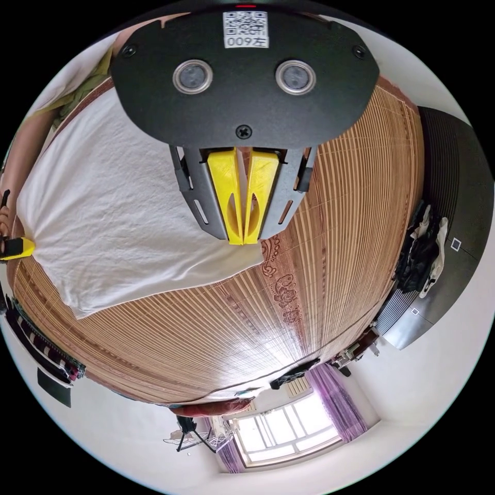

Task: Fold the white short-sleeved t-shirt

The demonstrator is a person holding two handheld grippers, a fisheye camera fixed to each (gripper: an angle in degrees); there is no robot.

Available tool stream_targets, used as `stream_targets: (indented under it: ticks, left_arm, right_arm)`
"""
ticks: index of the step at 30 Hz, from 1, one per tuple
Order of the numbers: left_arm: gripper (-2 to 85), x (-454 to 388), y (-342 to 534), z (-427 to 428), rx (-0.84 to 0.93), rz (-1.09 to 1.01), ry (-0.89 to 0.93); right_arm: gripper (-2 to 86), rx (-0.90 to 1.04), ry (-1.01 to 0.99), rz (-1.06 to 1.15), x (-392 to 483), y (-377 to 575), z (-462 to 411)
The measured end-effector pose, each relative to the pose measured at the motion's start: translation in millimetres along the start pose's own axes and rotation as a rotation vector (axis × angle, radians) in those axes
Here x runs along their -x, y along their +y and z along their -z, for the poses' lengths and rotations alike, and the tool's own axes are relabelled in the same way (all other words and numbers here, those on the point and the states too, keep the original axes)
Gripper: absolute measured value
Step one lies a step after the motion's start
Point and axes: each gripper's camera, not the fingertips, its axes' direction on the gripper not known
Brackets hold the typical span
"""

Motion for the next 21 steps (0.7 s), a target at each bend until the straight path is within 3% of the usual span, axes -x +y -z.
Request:
stream_targets:
  ticks: [4,9,11,14,18,21]
  left_arm:
    - [0.1,-8,1,6,-0.002,-0.005,-0.011]
    - [0.1,-24,1,14,-0.003,-0.028,-0.056]
    - [0.1,-29,2,16,-0.004,-0.032,-0.064]
    - [0.0,-36,3,21,-0.005,-0.036,-0.070]
    - [0.1,-41,4,26,-0.005,-0.028,-0.052]
    - [0.1,-44,6,30,-0.005,-0.020,-0.033]
  right_arm:
    - [-0.9,-0.081,0.086,0.024,7,35,-7]
    - [-0.9,-0.342,0.134,0.129,50,96,-19]
    - [-0.9,-0.410,0.341,0.276,86,122,-47]
    - [-0.9,-0.380,0.375,0.391,108,131,-79]
    - [-0.9,-0.181,0.515,0.316,97,116,-121]
    - [-0.9,-0.144,0.485,0.306,89,121,-132]
